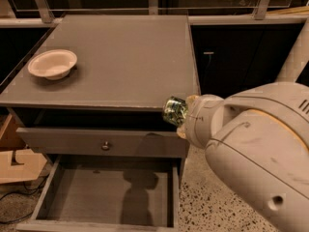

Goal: Pick green can from middle drawer and place on counter

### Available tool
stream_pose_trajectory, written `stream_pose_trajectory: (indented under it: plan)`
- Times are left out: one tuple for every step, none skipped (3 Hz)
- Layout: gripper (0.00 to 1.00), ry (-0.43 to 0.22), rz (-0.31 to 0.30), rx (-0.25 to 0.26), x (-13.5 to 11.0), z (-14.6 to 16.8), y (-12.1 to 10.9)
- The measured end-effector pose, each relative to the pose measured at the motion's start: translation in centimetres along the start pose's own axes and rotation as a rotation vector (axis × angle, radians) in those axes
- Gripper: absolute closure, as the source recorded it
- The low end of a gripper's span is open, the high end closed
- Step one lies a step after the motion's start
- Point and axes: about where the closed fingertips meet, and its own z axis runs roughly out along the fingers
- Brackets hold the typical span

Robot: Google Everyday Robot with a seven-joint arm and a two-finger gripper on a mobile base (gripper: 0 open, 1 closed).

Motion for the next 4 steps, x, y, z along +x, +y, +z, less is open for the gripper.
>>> stream_pose_trajectory:
  plan:
    - [1.0, 0.03, -0.017, 0.03, 0.1, 0.2, -2.2]
    - [1.0, 0.047, -0.067, 0.081, -1.4, 0.5, -7.5]
    - [1.0, 0.014, -0.123, 0.112, -4.5, 1.1, -10.5]
    - [1.0, 0.005, -0.125, 0.12, -5.0, 0.9, -11.0]
